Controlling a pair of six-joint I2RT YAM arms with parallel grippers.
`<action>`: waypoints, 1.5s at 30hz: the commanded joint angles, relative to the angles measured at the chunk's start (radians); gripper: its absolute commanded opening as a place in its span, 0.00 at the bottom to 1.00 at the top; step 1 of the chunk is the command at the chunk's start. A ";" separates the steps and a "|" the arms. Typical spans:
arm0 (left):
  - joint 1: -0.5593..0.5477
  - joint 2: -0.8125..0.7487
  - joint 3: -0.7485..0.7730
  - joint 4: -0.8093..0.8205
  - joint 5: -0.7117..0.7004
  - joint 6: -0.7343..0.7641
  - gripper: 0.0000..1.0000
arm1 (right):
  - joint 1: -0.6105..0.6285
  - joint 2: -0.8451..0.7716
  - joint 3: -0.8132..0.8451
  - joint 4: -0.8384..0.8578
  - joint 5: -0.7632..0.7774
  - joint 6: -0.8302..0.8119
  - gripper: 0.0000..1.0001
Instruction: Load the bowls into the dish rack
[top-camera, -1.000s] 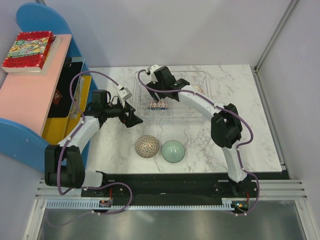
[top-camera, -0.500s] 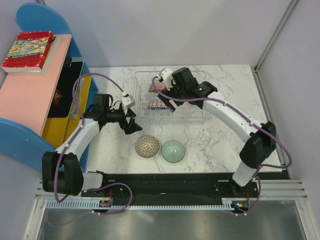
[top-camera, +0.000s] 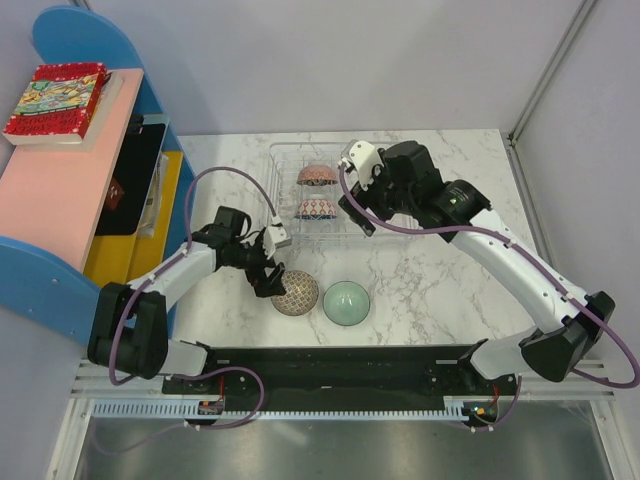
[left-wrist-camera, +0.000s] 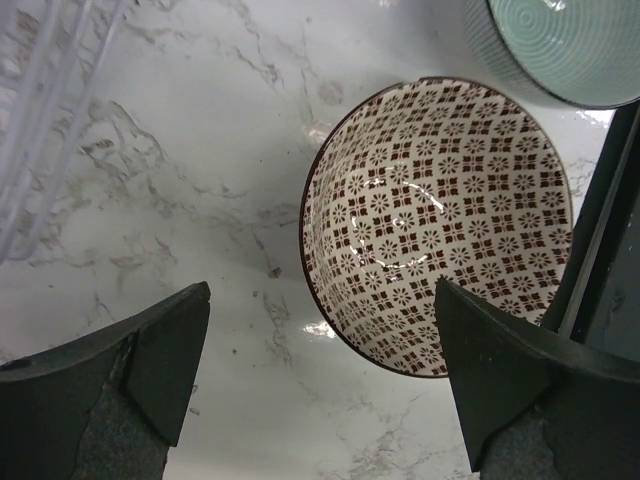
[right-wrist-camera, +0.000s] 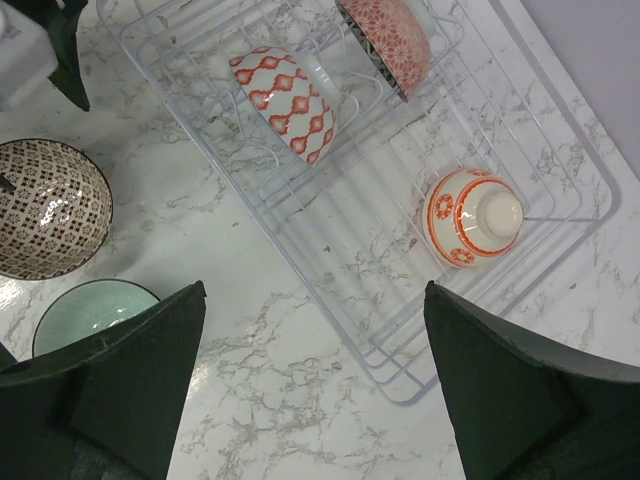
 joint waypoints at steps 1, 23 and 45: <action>-0.016 0.087 -0.010 0.015 -0.057 0.055 1.00 | 0.001 -0.033 -0.005 -0.011 -0.057 -0.013 0.98; -0.054 0.101 0.051 -0.052 -0.074 0.053 0.02 | 0.001 -0.038 0.006 0.001 -0.146 0.028 0.98; -0.054 -0.097 0.338 0.056 0.138 -0.056 0.02 | -0.134 0.295 0.015 0.209 -1.140 0.504 0.98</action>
